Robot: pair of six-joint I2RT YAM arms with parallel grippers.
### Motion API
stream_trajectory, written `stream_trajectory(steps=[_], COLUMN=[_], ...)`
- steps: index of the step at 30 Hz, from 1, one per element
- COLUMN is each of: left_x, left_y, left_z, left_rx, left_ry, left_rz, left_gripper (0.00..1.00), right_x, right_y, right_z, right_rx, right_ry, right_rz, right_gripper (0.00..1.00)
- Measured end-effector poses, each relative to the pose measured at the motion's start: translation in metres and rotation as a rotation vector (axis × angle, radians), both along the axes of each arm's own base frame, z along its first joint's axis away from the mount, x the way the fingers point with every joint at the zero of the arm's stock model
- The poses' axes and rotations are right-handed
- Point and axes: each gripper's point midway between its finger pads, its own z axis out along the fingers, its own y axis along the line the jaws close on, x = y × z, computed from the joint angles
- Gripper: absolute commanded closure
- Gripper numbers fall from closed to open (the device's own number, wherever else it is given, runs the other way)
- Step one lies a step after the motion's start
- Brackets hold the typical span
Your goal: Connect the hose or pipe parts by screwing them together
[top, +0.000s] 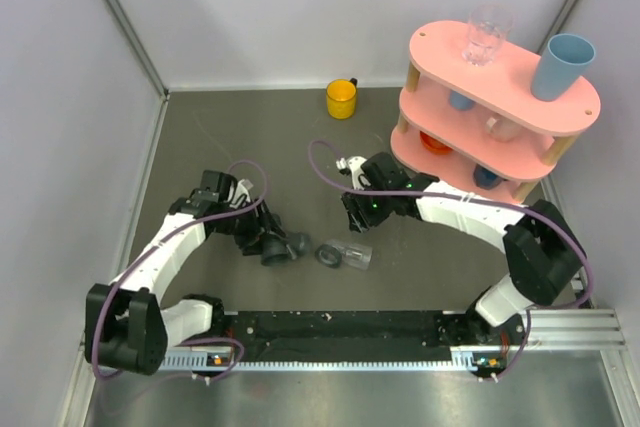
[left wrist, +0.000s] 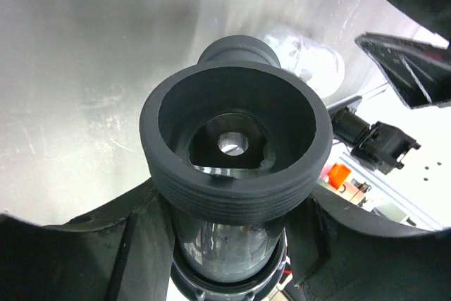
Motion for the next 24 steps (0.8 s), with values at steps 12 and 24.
stream_trajectory(steps=[12,24], left_x=[-0.034,-0.001], left_y=[-0.024,-0.012], left_z=[-0.001,-0.010], left_rx=[-0.008,0.159], left_ry=[0.066,0.061], left_rz=[-0.069,-0.062], left_gripper=[1.00,1.00], right_x=[-0.052,-0.128], right_y=[-0.034,0.005], right_z=[-0.045,-0.038], right_rx=[-0.119,0.002], right_ry=[0.252,0.410], right_rz=[-0.115,-0.056], right_gripper=[0.47,0.40])
